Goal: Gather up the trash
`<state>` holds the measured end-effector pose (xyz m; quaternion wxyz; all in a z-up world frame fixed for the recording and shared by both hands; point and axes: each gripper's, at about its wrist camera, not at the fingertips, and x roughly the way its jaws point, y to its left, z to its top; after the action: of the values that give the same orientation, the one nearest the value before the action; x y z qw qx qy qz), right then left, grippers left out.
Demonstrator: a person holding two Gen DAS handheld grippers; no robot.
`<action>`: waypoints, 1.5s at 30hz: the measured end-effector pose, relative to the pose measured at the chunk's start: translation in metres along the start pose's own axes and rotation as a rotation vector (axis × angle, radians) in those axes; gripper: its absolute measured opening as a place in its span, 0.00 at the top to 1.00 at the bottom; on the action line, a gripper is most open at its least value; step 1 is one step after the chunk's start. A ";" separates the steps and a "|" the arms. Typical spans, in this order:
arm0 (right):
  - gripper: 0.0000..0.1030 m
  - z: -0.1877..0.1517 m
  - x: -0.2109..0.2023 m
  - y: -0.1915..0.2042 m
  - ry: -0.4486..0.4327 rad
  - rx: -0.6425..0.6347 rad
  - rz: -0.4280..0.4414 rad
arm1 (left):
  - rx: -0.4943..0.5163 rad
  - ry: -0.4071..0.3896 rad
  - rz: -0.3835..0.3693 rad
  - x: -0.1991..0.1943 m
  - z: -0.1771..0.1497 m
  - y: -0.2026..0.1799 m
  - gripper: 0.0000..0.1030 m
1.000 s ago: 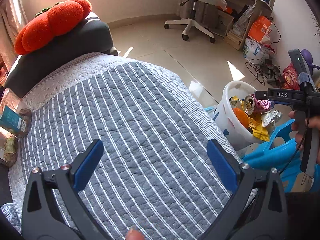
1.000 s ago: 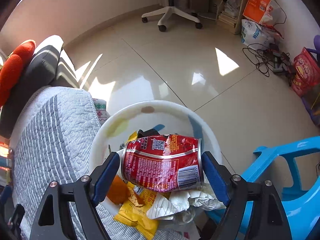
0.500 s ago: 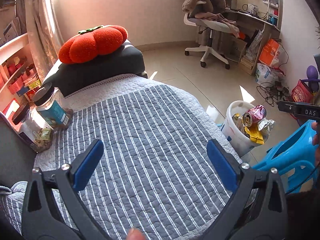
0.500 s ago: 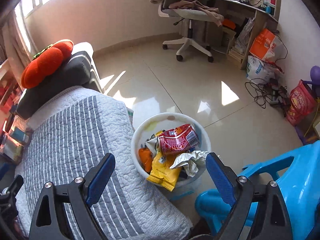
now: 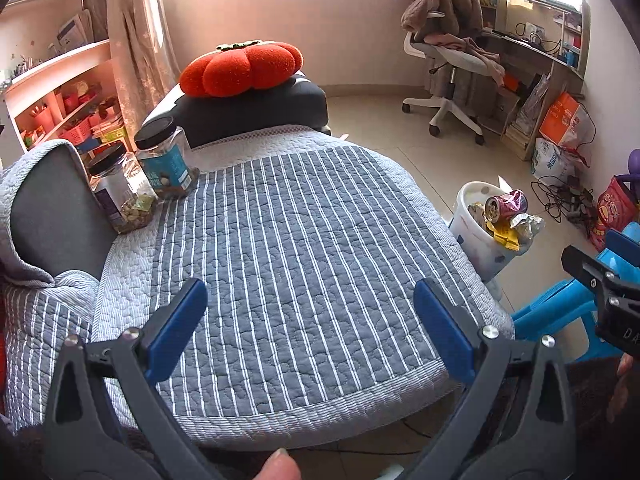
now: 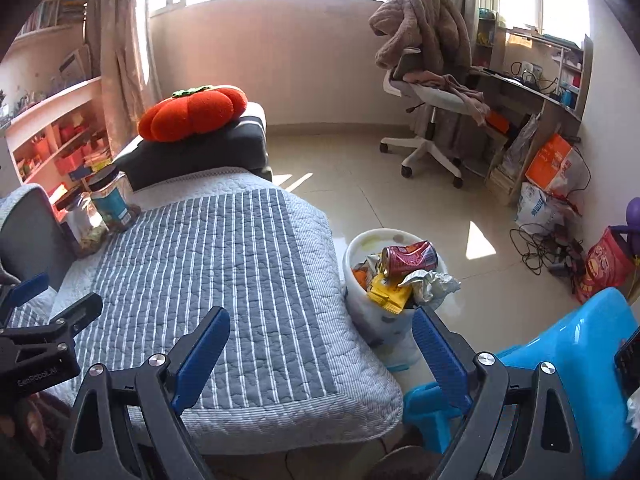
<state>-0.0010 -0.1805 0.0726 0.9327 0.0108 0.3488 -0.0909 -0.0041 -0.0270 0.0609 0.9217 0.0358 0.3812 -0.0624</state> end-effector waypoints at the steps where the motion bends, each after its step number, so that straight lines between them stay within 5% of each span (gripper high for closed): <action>1: 0.09 -0.007 0.003 0.002 0.003 0.000 -0.009 | -0.012 0.001 0.008 0.001 -0.004 0.001 0.01; 6: 0.09 -0.022 0.020 0.012 0.064 -0.052 0.003 | -0.072 0.007 0.017 0.004 -0.011 0.008 0.01; 45: 0.09 -0.023 0.019 0.026 0.024 -0.067 -0.015 | -0.077 -0.047 0.069 -0.008 -0.009 0.010 0.01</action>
<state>0.0027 -0.1564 0.0420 0.9276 -0.0219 0.3628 -0.0862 -0.0147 -0.0149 0.0601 0.9327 0.0118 0.3600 -0.0169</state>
